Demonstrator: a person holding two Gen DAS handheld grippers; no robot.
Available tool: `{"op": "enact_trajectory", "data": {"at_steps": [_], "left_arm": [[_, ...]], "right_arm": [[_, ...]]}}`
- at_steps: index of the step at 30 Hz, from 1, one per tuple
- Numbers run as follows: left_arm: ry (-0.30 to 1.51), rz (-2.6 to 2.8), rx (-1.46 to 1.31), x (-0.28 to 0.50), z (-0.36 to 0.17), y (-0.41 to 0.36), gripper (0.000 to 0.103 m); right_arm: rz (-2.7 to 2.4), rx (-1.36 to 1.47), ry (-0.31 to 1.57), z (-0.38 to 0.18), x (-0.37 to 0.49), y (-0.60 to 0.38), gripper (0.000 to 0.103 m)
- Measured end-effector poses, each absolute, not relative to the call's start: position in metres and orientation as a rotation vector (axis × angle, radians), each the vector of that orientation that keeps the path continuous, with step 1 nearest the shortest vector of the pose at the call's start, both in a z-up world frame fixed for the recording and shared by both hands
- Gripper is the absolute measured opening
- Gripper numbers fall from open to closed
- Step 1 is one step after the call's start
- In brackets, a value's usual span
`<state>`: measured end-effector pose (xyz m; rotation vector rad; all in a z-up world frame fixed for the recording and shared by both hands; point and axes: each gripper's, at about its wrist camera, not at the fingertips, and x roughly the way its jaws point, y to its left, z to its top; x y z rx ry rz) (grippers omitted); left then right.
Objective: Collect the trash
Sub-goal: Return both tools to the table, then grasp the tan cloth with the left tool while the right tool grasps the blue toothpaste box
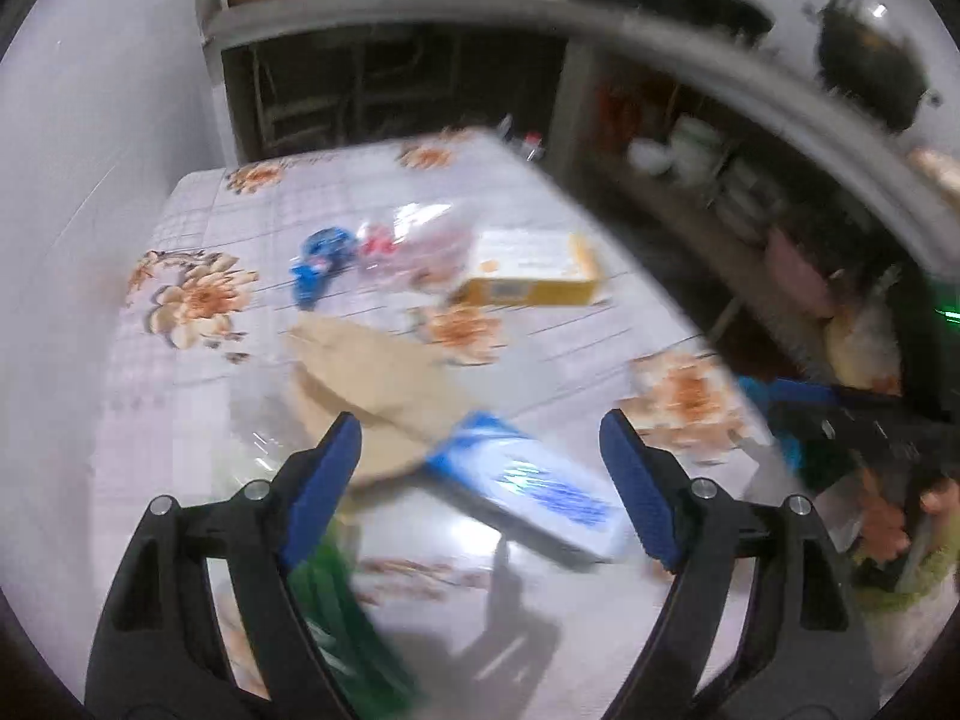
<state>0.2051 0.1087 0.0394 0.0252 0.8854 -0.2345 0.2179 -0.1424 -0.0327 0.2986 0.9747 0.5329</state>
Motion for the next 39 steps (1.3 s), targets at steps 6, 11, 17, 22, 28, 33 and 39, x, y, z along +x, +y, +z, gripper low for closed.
{"op": "enact_trajectory", "data": {"at_steps": [6, 11, 17, 22, 28, 33, 39], "left_arm": [[0.977, -0.244, 0.224, 0.265, 0.016, 0.100, 0.081], [1.062, -0.212, 0.278, 0.293, -0.011, 0.098, 0.081], [1.123, -0.212, 0.244, 0.302, -0.026, 0.106, 0.064], [1.114, -0.191, 0.224, 0.303, -0.026, 0.113, 0.040], [1.097, -0.190, 0.200, 0.303, -0.020, 0.117, 0.003], [1.043, -0.197, 0.160, 0.293, -0.008, 0.113, 0.000], [0.947, -0.296, 0.054, 0.253, 0.018, 0.088, 0.000]], "right_arm": [[0.672, 0.085, 1.032, -0.038, 0.233, -0.051, 0.081], [0.724, -0.040, 1.051, -0.039, 0.241, -0.012, 0.081], [0.767, -0.109, 1.078, -0.049, 0.253, 0.017, 0.081], [0.775, -0.144, 1.112, -0.059, 0.250, 0.027, 0.071], [0.741, -0.125, 1.144, -0.068, 0.248, 0.019, 0.048], [0.688, -0.084, 1.149, -0.068, 0.239, -0.006, 0.047], [0.533, 0.007, 1.158, -0.065, 0.209, -0.075, 0.047]]}}
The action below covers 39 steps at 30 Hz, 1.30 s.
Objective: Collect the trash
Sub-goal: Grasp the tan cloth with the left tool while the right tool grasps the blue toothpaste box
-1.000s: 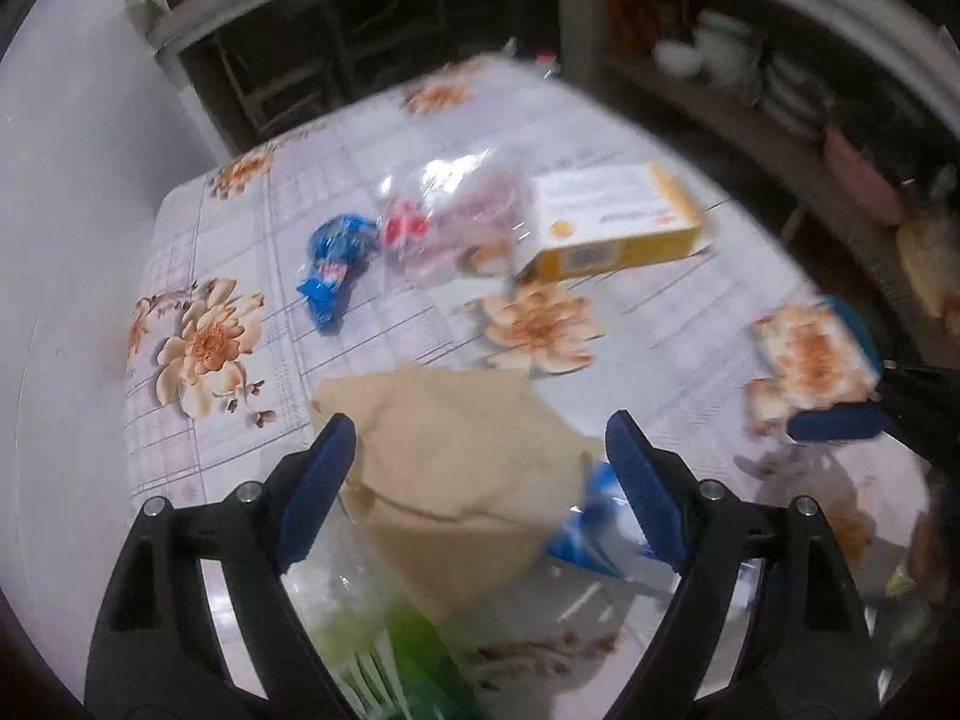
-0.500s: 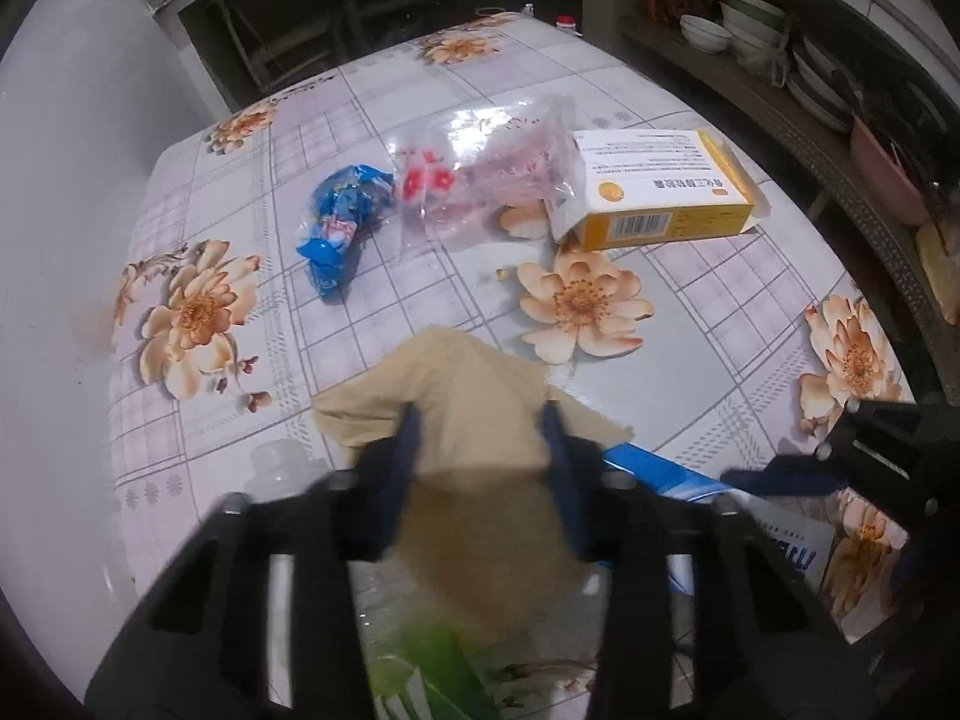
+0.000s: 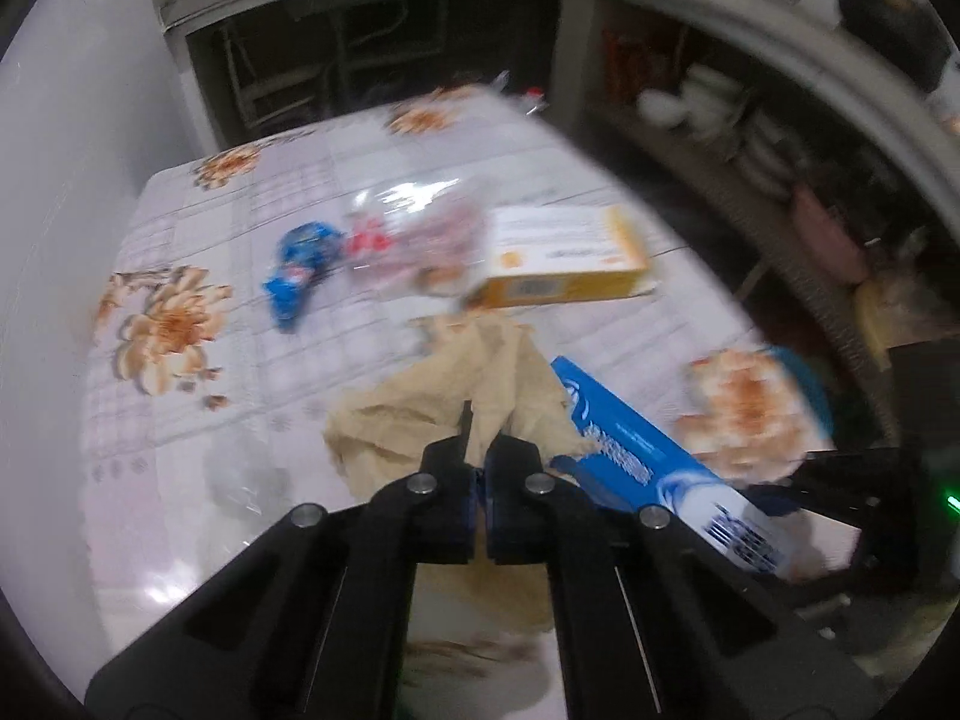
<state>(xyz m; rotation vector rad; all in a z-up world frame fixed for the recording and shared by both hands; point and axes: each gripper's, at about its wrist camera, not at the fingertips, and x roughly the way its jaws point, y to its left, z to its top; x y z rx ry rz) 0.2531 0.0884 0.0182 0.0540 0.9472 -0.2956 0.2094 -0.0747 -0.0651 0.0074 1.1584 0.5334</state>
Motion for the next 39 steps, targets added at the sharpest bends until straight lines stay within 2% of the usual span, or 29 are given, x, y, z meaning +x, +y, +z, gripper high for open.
{"op": "enact_trajectory", "data": {"at_steps": [4, 9, 16, 20, 23, 25, 28, 33, 36, 39], "left_arm": [[0.869, -0.409, -0.121, 0.215, 0.030, 0.071, 0.000], [0.769, -0.395, -0.272, 0.175, 0.012, 0.058, 0.000], [0.928, -0.322, -0.087, 0.158, -0.047, 0.028, 0.000], [0.925, -0.290, 0.019, 0.149, -0.055, 0.020, 0.004], [0.921, -0.275, 0.053, 0.147, -0.054, 0.018, 0.018], [0.923, -0.286, 0.040, 0.145, -0.050, 0.020, 0.044], [0.916, -0.315, -0.008, 0.141, -0.039, 0.026, 0.058], [0.911, -0.331, -0.096, 0.137, -0.027, 0.042, 0.064], [0.914, -0.273, -0.081, 0.138, -0.027, 0.047, 0.069], [0.968, -0.236, -0.049, 0.145, -0.039, 0.045, 0.070]], "right_arm": [[0.427, 0.085, 1.149, -0.062, 0.184, -0.127, 0.047], [0.346, 0.186, 1.140, -0.063, 0.162, -0.171, 0.047], [0.338, 0.206, 1.129, -0.068, 0.158, -0.170, 0.047], [0.344, 0.199, 1.132, -0.067, 0.158, -0.169, 0.048], [0.350, 0.179, 1.135, -0.065, 0.161, -0.164, 0.050], [0.363, 0.183, 1.135, -0.064, 0.163, -0.163, 0.053], [0.378, 0.189, 1.124, -0.059, 0.164, -0.163, 0.057], [0.392, 0.214, 1.111, -0.054, 0.168, -0.164, 0.060], [0.384, 0.224, 1.114, -0.055, 0.172, -0.163, 0.060], [0.374, 0.227, 1.123, -0.059, 0.175, -0.160, 0.060]]}}
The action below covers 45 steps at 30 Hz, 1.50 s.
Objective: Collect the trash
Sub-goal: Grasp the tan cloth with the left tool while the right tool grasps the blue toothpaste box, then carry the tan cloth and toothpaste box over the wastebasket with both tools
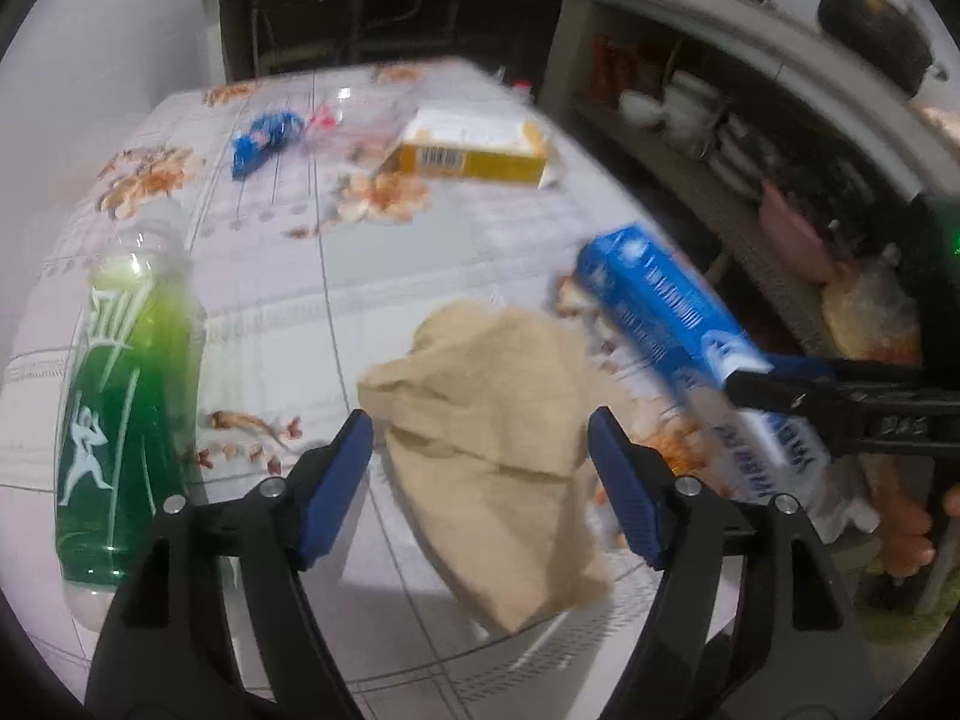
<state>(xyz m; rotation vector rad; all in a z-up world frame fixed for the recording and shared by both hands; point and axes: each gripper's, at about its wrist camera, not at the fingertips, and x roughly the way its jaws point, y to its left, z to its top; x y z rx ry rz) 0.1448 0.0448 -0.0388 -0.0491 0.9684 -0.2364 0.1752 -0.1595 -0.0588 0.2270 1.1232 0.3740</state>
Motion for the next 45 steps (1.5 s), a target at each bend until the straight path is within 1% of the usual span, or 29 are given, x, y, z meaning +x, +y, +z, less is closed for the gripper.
{"op": "enact_trajectory", "data": {"at_steps": [3, 8, 9, 10, 14, 16, 17, 19, 20, 22, 25, 30, 37, 41, 45], "left_arm": [[1.010, -0.219, -0.060, 0.151, -0.051, 0.044, 0.070], [0.990, -0.196, 0.007, 0.156, -0.059, 0.034, 0.070], [0.990, -0.200, 0.009, 0.157, -0.060, 0.033, 0.067], [0.994, -0.202, 0.013, 0.158, -0.061, 0.032, 0.060], [0.986, -0.199, 0.056, 0.158, -0.063, 0.026, 0.049], [0.981, -0.199, 0.068, 0.158, -0.063, 0.025, 0.041], [0.979, -0.199, 0.074, 0.158, -0.063, 0.024, 0.039], [0.978, -0.203, 0.075, 0.158, -0.063, 0.024, 0.030], [0.980, -0.207, 0.070, 0.159, -0.062, 0.025, 0.028], [0.979, -0.209, 0.058, 0.160, -0.062, 0.026, 0.020], [0.972, -0.208, 0.049, 0.160, -0.061, 0.027, 0.015], [0.953, -0.209, 0.063, 0.158, -0.059, 0.023, 0.010], [0.931, -0.209, 0.084, 0.156, -0.056, 0.020, 0.009], [0.922, -0.203, 0.097, 0.154, -0.055, 0.019, 0.008], [0.910, -0.193, 0.111, 0.152, -0.054, 0.019, 0.008]], "right_arm": [[0.365, 0.231, 1.132, -0.062, 0.177, -0.157, 0.060], [0.355, 0.219, 1.133, -0.064, 0.178, -0.153, 0.060], [0.355, 0.213, 1.133, -0.064, 0.178, -0.152, 0.060], [0.355, 0.207, 1.133, -0.064, 0.178, -0.151, 0.060], [0.346, 0.170, 1.131, -0.064, 0.178, -0.146, 0.060], [0.339, 0.147, 1.129, -0.065, 0.178, -0.143, 0.060], [0.336, 0.137, 1.128, -0.065, 0.178, -0.142, 0.060], [0.331, 0.113, 1.123, -0.065, 0.178, -0.138, 0.060], [0.330, 0.104, 1.121, -0.065, 0.178, -0.137, 0.060], [0.315, 0.067, 1.113, -0.064, 0.179, -0.133, 0.060], [0.289, 0.015, 1.105, -0.064, 0.180, -0.129, 0.060], [0.272, 0.003, 1.112, -0.069, 0.185, -0.128, 0.060], [0.258, -0.006, 1.104, -0.073, 0.189, -0.126, 0.059], [0.252, -0.007, 1.095, -0.073, 0.188, -0.124, 0.050], [0.248, 0.000, 1.086, -0.072, 0.188, -0.125, 0.048]]}}
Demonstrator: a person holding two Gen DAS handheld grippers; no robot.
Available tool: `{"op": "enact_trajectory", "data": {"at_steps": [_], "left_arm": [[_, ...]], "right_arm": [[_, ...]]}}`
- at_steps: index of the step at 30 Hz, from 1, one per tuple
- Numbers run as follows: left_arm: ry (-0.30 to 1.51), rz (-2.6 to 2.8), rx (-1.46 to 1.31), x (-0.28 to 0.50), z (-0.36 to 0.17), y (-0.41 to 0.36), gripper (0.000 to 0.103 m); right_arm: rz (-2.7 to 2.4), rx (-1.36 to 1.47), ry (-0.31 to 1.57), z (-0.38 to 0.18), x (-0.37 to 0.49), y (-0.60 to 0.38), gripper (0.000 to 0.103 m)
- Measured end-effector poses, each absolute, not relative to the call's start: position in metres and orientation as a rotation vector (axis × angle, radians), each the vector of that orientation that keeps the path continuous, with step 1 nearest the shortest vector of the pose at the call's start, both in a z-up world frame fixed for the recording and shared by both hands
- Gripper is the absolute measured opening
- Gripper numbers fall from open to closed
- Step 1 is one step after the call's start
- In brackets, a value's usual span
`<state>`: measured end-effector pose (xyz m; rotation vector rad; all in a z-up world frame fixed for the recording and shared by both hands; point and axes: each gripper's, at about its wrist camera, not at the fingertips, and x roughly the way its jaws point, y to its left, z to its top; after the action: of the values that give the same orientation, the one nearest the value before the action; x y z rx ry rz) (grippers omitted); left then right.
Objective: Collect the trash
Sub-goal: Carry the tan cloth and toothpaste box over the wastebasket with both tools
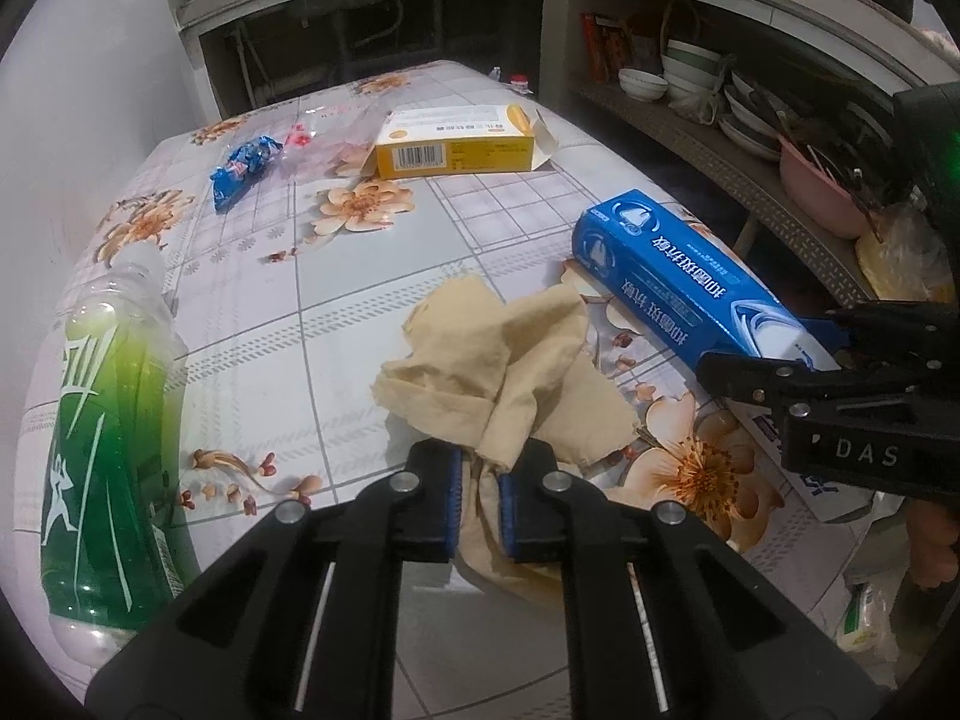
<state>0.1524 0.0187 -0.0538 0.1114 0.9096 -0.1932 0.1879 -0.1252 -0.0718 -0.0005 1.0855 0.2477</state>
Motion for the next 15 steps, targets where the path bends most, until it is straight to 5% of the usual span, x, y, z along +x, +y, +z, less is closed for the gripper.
{"op": "enact_trajectory", "data": {"at_steps": [15], "left_arm": [[0.870, -0.177, 0.151, 0.148, -0.049, 0.015, 0.008]], "right_arm": [[0.259, 0.077, 1.064, -0.064, 0.184, -0.138, 0.047]]}}
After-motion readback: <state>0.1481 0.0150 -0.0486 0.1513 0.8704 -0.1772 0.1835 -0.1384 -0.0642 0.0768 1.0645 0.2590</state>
